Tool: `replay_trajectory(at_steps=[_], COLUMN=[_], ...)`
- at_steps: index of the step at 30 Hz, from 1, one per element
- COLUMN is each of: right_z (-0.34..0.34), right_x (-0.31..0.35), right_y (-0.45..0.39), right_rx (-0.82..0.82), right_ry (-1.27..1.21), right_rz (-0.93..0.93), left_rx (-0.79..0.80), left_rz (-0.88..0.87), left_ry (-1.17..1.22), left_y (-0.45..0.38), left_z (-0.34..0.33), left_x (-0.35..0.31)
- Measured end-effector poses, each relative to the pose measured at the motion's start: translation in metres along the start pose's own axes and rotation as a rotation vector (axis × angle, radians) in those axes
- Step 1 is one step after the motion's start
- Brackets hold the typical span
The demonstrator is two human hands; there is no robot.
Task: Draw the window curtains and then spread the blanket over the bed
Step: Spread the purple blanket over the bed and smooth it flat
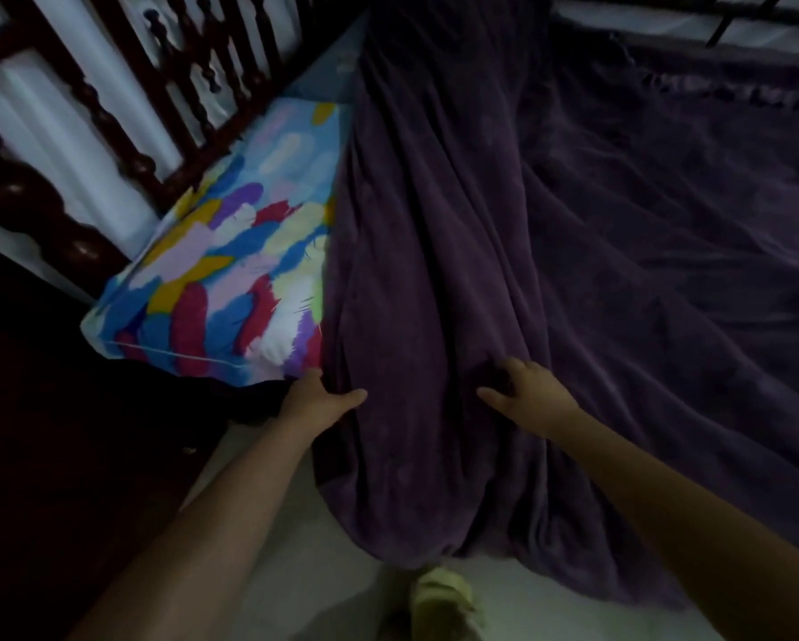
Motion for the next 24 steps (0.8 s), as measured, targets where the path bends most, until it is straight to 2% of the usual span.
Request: replay_trajectory(at_steps=[2,6,11,13,15,17,20,24], right_z=[-0.008,-0.027,-0.031,-0.032,-0.032,-0.029,-0.016,0.001], right_x=[0.012,0.021,0.003,-0.001,0.001,0.004,0.015,0.057], right_y=[-0.016,-0.05,-0.081,-0.09,-0.093,-0.093,-0.085,-0.061], right_rx=[-0.06,-0.029,-0.12,-0.098,-0.01,0.019,-0.034,-0.258], right_ry=[0.057,0.095,0.14,0.164,0.252,0.277,0.073,-0.393], right_rz=[-0.028,-0.157,-0.349,-0.326,-0.233,-0.176,-0.161,-0.073], left_rx=[0.202,0.237,0.438,0.427,0.415,0.472,0.526,0.612], left_rz=[-0.016,-0.039,-0.005,0.006,0.011,0.013,0.056,0.077], left_ry=[0.02,-0.035,-0.002,0.069,0.148,0.225,0.398,0.685], left_y=[-0.006,-0.027,-0.043,-0.045,-0.042,-0.037,-0.034,-0.02], left_z=[-0.009,-0.017,-0.017,-0.028,-0.044,-0.054,-0.038,0.021], left_x=[0.002,-0.003,-0.023,-0.025,-0.024,-0.022,-0.016,0.001])
Point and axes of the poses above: each hand's wrist, its own y-axis away from the middle knuckle, its own z-axis out of the back of the hand, x = y × z, the point moved 2 cm from there along -y, towards the middle knuckle, and after that the axes turned 15 degrees about z, right-handed, at the moved point
